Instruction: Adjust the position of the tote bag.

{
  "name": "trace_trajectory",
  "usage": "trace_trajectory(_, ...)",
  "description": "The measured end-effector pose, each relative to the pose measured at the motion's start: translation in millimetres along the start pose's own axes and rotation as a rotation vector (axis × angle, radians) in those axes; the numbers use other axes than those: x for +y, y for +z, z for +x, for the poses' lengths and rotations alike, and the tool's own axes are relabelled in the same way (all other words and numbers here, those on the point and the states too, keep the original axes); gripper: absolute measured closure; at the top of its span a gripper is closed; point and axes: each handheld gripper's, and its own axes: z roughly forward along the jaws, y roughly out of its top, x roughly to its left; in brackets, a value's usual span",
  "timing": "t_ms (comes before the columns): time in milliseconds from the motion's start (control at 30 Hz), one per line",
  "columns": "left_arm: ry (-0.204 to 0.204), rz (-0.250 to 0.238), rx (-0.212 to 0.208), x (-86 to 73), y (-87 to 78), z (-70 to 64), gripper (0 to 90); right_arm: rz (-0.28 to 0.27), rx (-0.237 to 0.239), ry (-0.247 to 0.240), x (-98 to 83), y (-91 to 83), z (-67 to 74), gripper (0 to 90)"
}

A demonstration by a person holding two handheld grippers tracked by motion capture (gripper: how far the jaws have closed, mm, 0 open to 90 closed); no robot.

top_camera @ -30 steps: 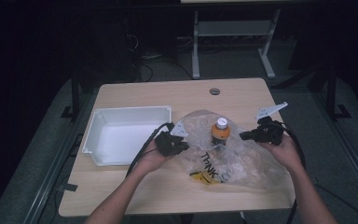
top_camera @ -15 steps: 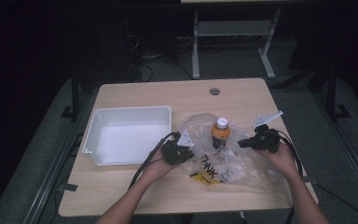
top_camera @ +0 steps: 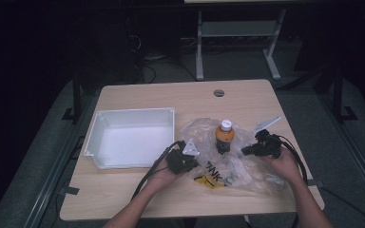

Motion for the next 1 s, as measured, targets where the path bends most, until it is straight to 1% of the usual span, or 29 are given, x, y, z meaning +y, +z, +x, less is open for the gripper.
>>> trace_trajectory(100, 0.004, -0.004, 0.002, -1.1, 0.4, 0.1, 90.0, -0.002, 0.003, 0.008, -1.2, -1.3, -1.7, 86.9)
trace_trajectory(200, -0.005, -0.01, -0.005, -1.7, -0.8, 1.1, 90.0, -0.004, -0.001, 0.011, -1.2, -3.0, -1.4, 83.8)
trace_trajectory(233, -0.016, -0.016, -0.009, -2.0, -2.3, 1.3, 89.9, -0.014, 0.002, 0.006, -1.0, -4.4, -1.0, 81.7)
trace_trajectory(300, -0.026, -0.024, -0.017, -2.4, -5.4, 2.2, 89.5, -0.036, -0.001, 0.01, 0.3, -9.7, 2.7, 77.7)
trace_trajectory(333, -0.035, -0.033, -0.018, -2.6, -6.4, 2.1, 88.8, -0.051, -0.011, -0.006, 0.4, -12.3, 3.2, 74.9)
trace_trajectory(400, -0.046, -0.048, -0.024, -3.2, -10.1, 2.5, 85.8, -0.077, -0.028, 0.0, 1.0, -19.4, 6.1, 68.5)
trace_trajectory(433, -0.048, -0.048, -0.027, -3.7, -12.3, 2.3, 84.6, -0.09, -0.03, 0.001, 1.0, -22.5, 7.1, 68.0)
trace_trajectory(467, -0.047, -0.05, -0.026, -4.5, -14.3, 2.2, 82.8, -0.108, -0.04, -0.014, 0.2, -27.0, 8.2, 66.1)
trace_trajectory(533, -0.042, -0.046, -0.031, -6.4, -19.2, 3.0, 80.2, -0.149, -0.048, -0.013, -1.1, -36.8, 12.4, 61.4)
trace_trajectory(567, -0.041, -0.047, -0.034, -7.3, -21.8, 3.2, 79.1, -0.159, -0.047, -0.012, -1.6, -41.8, 14.8, 61.1)
trace_trajectory(600, -0.05, -0.06, -0.034, -8.2, -23.8, 2.5, 78.6, -0.169, -0.055, -0.019, -1.6, -46.5, 18.0, 60.4)
trace_trajectory(667, -0.038, -0.053, -0.033, -8.7, -29.7, 2.8, 76.9, -0.197, -0.064, -0.047, -1.2, -55.2, 23.7, 58.7)
trace_trajectory(700, -0.035, -0.055, -0.029, -9.0, -32.3, 2.6, 76.6, -0.205, -0.059, -0.05, -0.5, -59.3, 27.5, 58.4)
trace_trajectory(733, -0.041, -0.062, -0.029, -9.4, -34.6, 2.2, 76.6, -0.217, -0.055, -0.061, 0.1, -62.6, 31.2, 57.9)
trace_trajectory(767, -0.04, -0.066, -0.029, -9.7, -37.4, 2.6, 76.0, -0.226, -0.047, -0.071, 0.8, -65.1, 35.2, 57.3)
trace_trajectory(800, -0.046, -0.071, -0.028, -10.1, -40.6, 2.8, 75.8, -0.23, -0.044, -0.08, 1.7, -67.0, 39.7, 56.8)
trace_trajectory(833, -0.041, -0.067, -0.028, -10.2, -42.8, 3.7, 75.8, -0.233, -0.043, -0.104, 2.7, -68.1, 44.6, 56.4)
trace_trajectory(867, -0.054, -0.084, -0.026, -10.3, -44.7, 3.8, 75.6, -0.233, -0.041, -0.11, 3.4, -68.5, 47.7, 56.1)
trace_trajectory(900, -0.045, -0.081, -0.029, -10.3, -48.0, 6.0, 75.3, -0.235, -0.035, -0.117, 4.1, -68.6, 51.7, 55.7)
trace_trajectory(933, -0.05, -0.089, -0.027, -10.0, -50.2, 6.9, 74.9, -0.236, -0.029, -0.126, 4.7, -68.7, 55.5, 55.6)
trace_trajectory(1000, -0.043, -0.093, -0.022, -8.0, -54.8, 9.1, 73.9, -0.239, -0.019, -0.14, 5.8, -67.3, 61.3, 55.3)
